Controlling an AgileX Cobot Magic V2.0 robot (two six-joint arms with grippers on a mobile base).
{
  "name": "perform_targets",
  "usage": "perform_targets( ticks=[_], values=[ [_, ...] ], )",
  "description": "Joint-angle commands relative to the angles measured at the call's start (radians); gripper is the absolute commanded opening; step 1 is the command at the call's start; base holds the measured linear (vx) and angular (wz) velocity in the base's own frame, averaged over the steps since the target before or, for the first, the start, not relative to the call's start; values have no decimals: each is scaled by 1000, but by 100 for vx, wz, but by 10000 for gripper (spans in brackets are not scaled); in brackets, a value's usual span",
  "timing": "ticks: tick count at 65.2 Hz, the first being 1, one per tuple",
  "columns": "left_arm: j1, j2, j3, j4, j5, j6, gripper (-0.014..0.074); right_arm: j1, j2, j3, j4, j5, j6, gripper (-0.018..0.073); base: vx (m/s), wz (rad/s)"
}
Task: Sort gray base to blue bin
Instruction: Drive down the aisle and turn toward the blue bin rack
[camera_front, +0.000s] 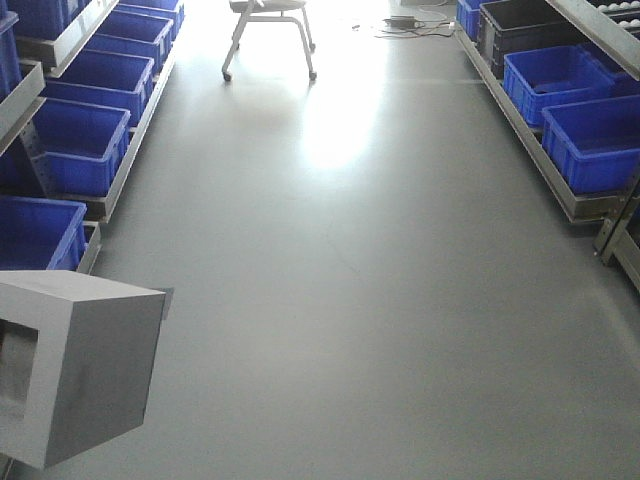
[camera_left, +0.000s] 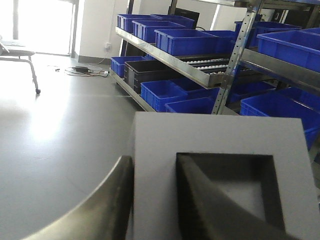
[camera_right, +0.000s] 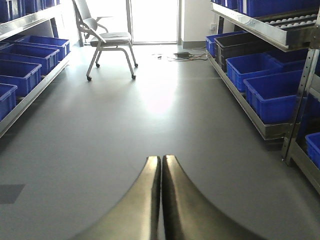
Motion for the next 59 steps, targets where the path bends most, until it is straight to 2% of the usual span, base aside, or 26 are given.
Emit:
perform_targets(
  ticks=[1,59],
  values=[
    [1,9,-34,-18,-104,-7,-6,-2,18,2,-8,-73,-12,-5,41,-5],
    [1,9,-34,-18,-104,-7,-6,-2,18,2,-8,-73,-12,-5,38,2]
  ],
)
